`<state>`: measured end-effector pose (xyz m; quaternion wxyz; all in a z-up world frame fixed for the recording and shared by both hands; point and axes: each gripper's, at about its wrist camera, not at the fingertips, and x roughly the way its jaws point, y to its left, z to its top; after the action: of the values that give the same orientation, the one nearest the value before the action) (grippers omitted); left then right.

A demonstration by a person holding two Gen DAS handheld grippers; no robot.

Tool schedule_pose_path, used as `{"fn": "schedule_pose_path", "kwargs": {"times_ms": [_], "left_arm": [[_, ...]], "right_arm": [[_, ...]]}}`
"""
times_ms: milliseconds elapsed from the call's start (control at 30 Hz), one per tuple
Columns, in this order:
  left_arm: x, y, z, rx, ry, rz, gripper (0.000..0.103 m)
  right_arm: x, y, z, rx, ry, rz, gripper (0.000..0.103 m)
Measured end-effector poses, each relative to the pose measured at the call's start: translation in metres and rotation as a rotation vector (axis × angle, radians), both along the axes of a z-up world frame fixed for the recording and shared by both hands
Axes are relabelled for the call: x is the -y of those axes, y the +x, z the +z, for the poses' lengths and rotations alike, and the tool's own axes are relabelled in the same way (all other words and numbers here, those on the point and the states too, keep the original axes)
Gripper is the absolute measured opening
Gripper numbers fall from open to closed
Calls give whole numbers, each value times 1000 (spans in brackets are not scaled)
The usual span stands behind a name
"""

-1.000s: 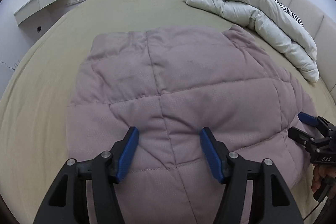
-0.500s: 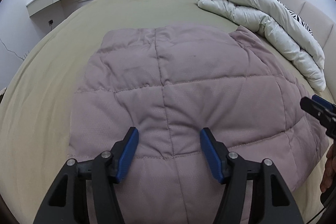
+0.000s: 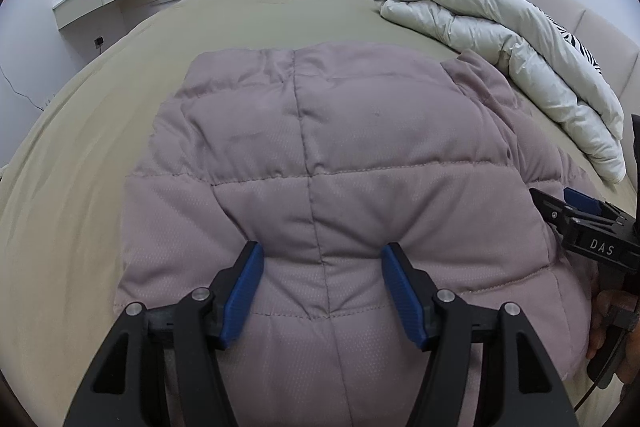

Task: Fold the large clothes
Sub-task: 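Grasp the coat hem edge with both grippers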

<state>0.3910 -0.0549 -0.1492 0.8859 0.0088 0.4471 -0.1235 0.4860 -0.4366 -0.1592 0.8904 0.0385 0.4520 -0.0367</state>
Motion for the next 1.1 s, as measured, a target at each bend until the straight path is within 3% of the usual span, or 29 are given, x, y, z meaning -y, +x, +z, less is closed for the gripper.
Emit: {"fn": "schedule_pose_path", "kwargs": {"times_ms": [100,200,267,333,433,700,800,1100], "left_arm": [[0,0,12,-10,10,12,65],[-6,0,27,28,13,48,64],[-12,5,33,46,6,77,64],[-17,15,31,33,4,96,64],[-24,27,17,2,-7,98,69],[-24,27,9,19,-22,104,71],[-25,23,10,37,-10,116,78],[-40,12,18,4,-61,139,79]], "right_arm": [[3,2,22,-16,5,-25,100],[-2,-3,64,124,10,-27,100],[-11,12,73,123,28,13,100],[-21,34,64,75,14,57,100],[-27,59,20,-64,-18,74,103],[-20,59,0,-10,37,59,103],[-15,56,3,3,65,62,103],[19,6,44,146,134,30,103]]}}
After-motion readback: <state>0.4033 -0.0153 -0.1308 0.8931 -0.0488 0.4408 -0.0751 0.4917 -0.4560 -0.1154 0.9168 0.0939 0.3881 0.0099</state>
